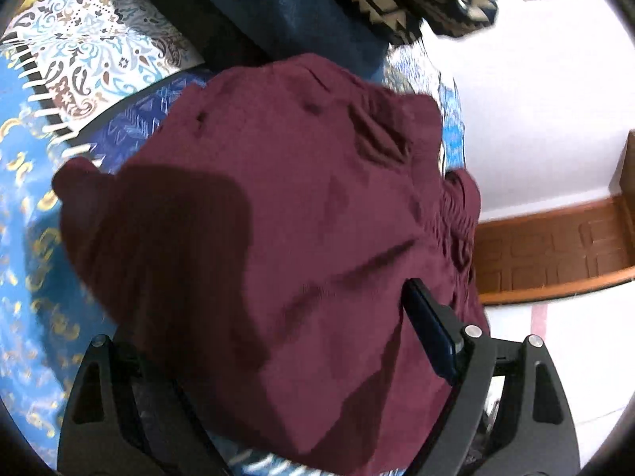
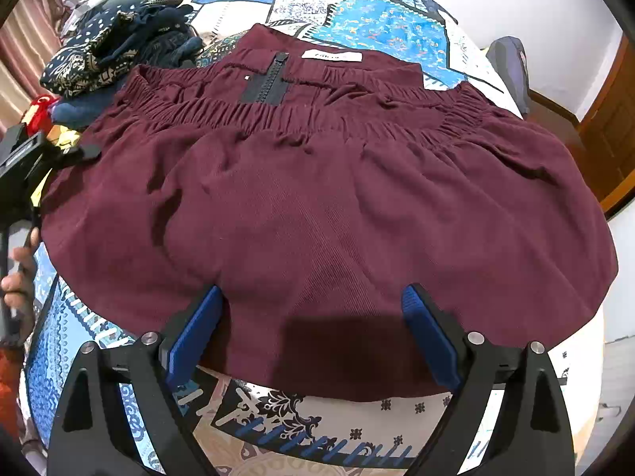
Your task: Fold large clothes
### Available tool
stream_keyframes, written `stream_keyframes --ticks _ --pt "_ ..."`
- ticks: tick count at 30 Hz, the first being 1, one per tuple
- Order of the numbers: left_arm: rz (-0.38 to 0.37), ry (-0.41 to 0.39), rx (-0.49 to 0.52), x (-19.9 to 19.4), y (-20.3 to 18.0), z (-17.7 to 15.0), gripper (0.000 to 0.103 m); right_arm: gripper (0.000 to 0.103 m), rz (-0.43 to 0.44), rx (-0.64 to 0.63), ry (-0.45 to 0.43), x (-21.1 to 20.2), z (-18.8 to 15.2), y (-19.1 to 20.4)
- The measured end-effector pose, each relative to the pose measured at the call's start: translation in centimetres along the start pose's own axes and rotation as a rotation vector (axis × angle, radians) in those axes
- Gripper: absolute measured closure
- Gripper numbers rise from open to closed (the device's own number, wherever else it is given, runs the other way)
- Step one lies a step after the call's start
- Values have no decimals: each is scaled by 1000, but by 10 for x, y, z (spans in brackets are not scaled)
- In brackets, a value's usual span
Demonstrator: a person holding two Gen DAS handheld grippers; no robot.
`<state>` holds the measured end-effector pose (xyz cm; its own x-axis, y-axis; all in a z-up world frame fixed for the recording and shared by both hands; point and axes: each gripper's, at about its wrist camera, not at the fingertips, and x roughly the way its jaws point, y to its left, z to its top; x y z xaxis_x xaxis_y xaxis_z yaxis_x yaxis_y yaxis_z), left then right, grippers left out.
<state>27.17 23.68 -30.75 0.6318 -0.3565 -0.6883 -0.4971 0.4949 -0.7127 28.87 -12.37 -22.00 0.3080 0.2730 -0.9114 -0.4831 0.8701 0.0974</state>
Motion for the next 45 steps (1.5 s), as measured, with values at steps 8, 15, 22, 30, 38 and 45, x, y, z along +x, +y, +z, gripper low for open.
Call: stream_keyframes --ticks 8,15,22,30,38,45 --pt "65 -153 -83 -12 -2 -5 64 14 5 20 56 -8 11 -1" --pt "29 -289 120 -74 -71 -15 87 14 46 126 -40 -48 27 -16" --pt "-89 -454 305 -156 -148 -29 90 14 92 154 -79 -58 49 4" --pt "-18 -578 401 -195 -192 -22 90 14 274 48 47 -3 50 99" --pt "86 -520 487 -148 -204 -36 90 16 310 -56 118 10 43 123" --pt "81 -408 638 -83 -261 -66 90 16 211 164 -86 -63 11 19"
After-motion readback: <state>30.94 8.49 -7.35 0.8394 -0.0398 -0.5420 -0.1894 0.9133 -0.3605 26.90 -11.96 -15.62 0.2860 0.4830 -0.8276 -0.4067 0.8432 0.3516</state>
